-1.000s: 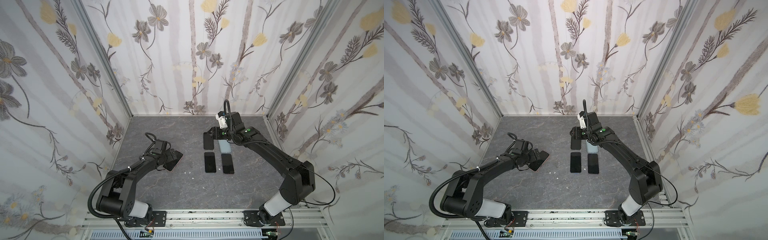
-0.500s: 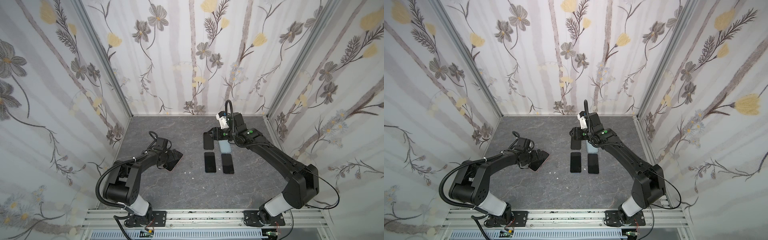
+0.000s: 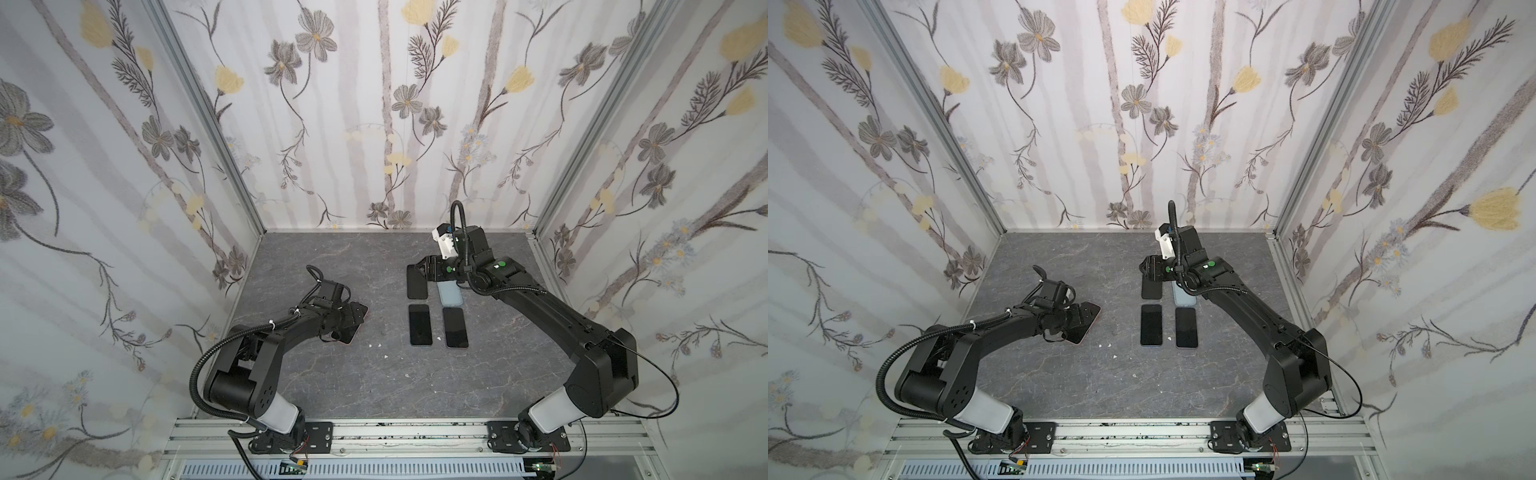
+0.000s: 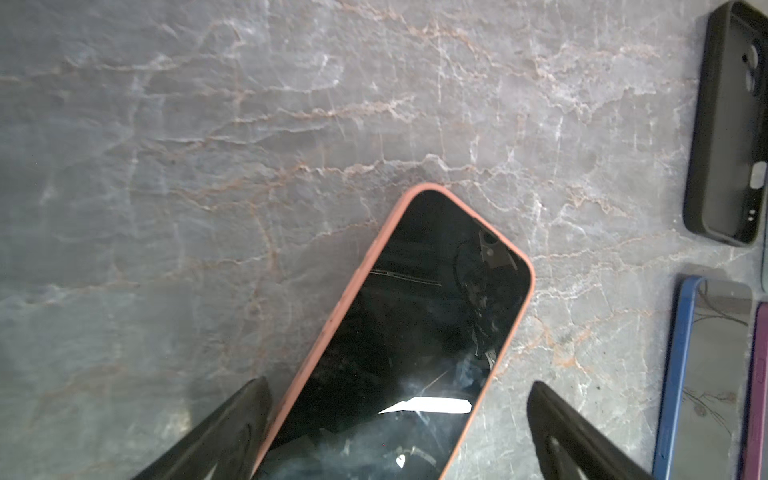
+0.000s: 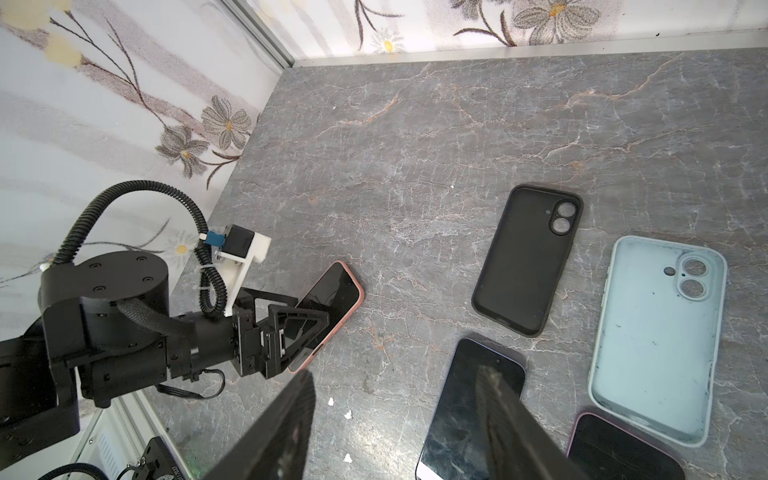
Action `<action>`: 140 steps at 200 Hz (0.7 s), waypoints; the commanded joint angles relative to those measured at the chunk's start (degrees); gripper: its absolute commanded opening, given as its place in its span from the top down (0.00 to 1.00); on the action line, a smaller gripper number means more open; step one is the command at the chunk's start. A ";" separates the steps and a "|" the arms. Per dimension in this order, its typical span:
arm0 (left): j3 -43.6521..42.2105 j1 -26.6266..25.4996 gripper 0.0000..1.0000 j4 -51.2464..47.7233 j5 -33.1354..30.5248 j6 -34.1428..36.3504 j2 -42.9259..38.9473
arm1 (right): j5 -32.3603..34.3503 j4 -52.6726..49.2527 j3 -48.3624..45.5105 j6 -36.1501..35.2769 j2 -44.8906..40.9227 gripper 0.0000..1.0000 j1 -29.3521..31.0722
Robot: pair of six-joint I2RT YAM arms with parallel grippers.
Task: Take the phone out of the phone case
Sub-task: 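Grasp the pink-edged phone with the left gripper while right gripper withdraws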
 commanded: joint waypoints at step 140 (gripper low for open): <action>1.37 -10.86 0.09 -20.24 -7.09 -3.67 2.42 | 1.04 1.43 -1.02 -0.54 -0.95 0.38 -0.50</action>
